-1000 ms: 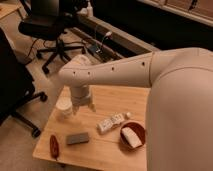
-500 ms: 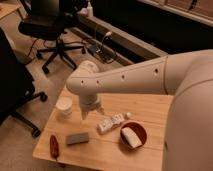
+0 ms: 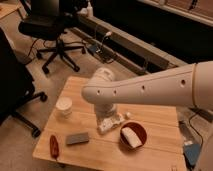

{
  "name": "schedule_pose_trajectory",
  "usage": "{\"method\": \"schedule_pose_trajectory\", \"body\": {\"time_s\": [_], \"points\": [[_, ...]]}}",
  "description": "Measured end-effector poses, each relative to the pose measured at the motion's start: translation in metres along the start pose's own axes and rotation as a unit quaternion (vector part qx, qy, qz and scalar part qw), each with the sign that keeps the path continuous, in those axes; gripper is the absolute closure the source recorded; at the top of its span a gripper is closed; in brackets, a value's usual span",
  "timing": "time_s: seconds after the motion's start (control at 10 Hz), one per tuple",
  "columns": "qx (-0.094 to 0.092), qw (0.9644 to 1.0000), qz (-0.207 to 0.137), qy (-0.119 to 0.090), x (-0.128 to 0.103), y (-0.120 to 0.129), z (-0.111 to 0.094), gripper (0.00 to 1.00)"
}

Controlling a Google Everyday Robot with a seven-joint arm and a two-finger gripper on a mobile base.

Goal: Place the white sponge in the ceramic cup

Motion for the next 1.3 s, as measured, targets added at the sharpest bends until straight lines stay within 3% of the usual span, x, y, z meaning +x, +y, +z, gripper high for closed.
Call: {"method": "schedule_pose_trajectory", "body": {"time_s": [0.4,0.5,0.9,1.3], "points": [[0.013,0.9999,0.009,0.005,0.025,-0.024,0.007,0.35],[0.012,0.9999,-0.002,0.005,0.031,-0.03,0.01,0.35],[0.014,0.9997,-0.018,0.007,0.043,-0.051,0.02,0.35],[0.026,0.9995,-0.004,0.016,0.042,-0.075,0.036,0.35]]}}
